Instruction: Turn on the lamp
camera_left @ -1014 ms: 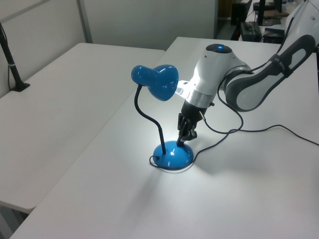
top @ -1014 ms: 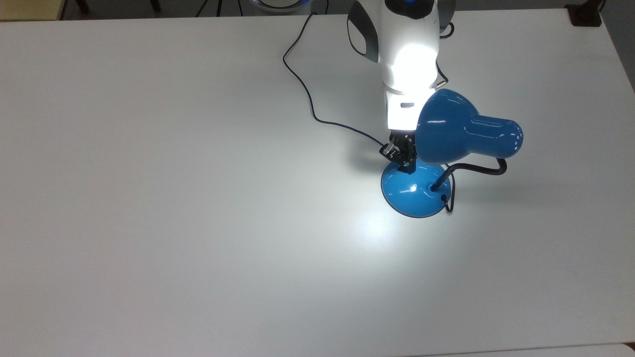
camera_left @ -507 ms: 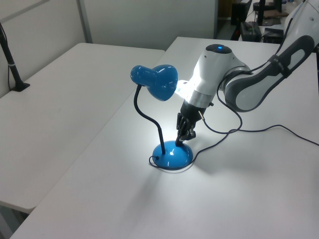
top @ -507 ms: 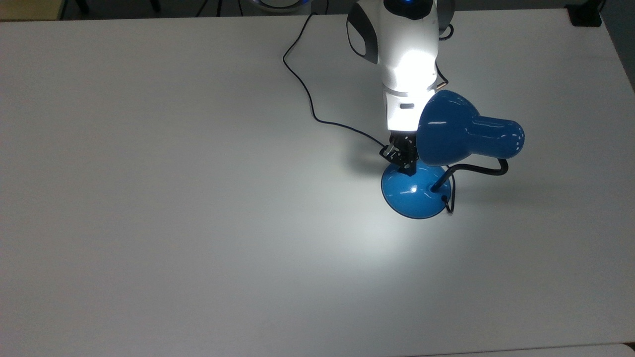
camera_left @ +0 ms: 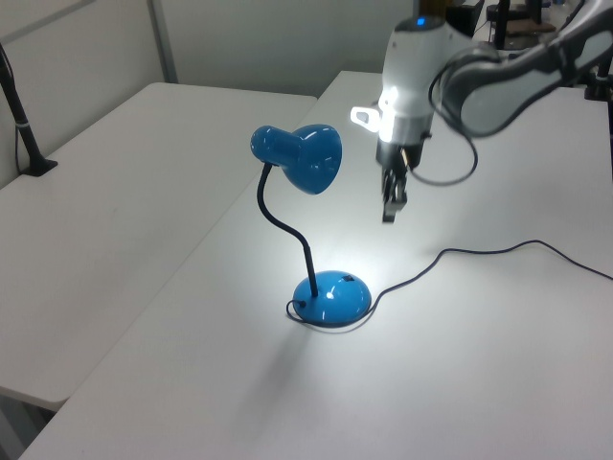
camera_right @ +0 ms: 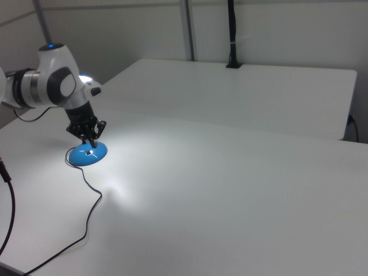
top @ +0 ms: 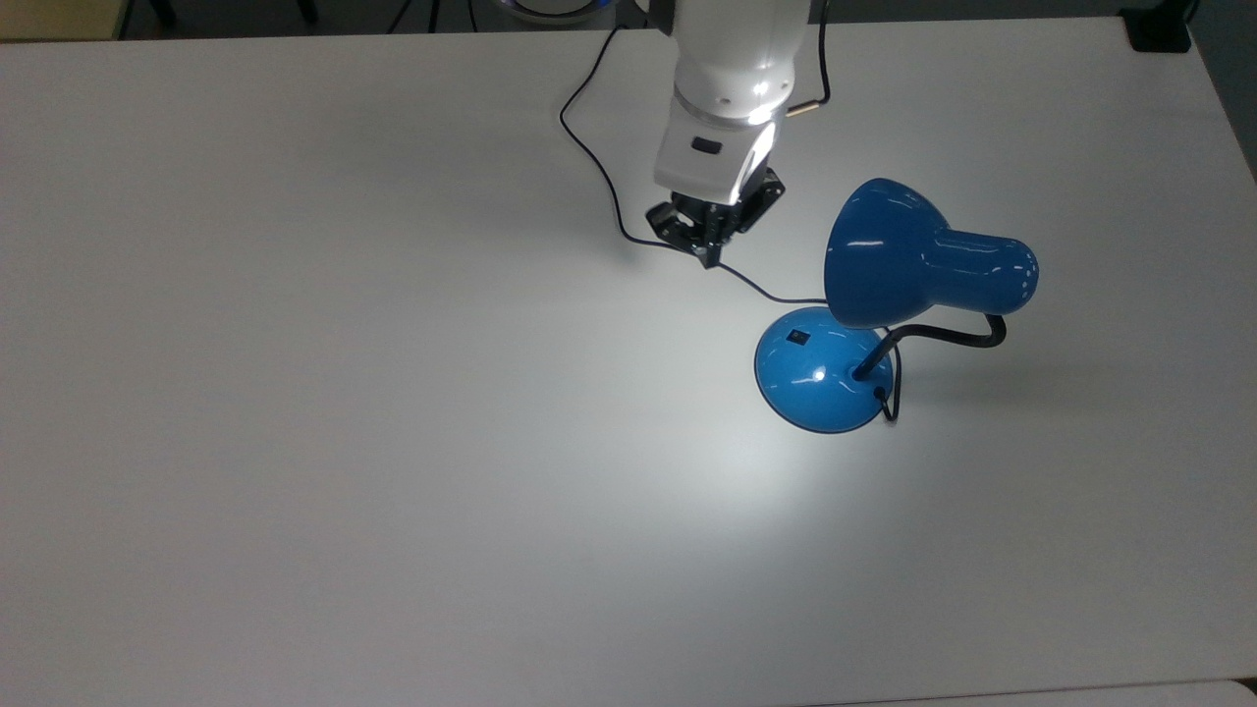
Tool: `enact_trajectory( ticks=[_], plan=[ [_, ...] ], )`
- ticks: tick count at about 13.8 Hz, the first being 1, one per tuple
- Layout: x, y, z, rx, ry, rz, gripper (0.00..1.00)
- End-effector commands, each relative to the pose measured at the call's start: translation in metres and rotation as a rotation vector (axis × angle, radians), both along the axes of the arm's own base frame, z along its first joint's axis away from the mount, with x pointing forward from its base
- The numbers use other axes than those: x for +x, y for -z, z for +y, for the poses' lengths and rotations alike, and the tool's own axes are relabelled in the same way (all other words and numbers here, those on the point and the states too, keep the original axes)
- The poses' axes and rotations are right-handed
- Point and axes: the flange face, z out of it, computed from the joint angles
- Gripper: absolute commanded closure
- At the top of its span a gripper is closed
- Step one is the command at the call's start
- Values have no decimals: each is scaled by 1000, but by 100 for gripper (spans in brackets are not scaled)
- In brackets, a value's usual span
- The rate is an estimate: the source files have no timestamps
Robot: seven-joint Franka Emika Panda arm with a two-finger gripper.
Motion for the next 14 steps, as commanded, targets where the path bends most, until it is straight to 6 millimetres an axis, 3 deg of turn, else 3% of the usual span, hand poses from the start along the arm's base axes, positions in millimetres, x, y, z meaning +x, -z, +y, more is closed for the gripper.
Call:
enact_trajectory(
  ticks=[1, 3, 4, 6, 8, 10, 14],
  plan=[
    [-23, -59, -70, -44, 220, 38, 98],
    [-30, -101, -114, -55, 310, 41, 98],
    [-32, -117, -127, -53, 337, 39, 97],
    [-41, -133, -147, -62, 376, 69, 78],
    [-50, -147, -159, -62, 397, 65, 35],
    [-53, -151, -170, -63, 418, 76, 0],
    [-50, -175, -183, -60, 442, 94, 0]
  ],
)
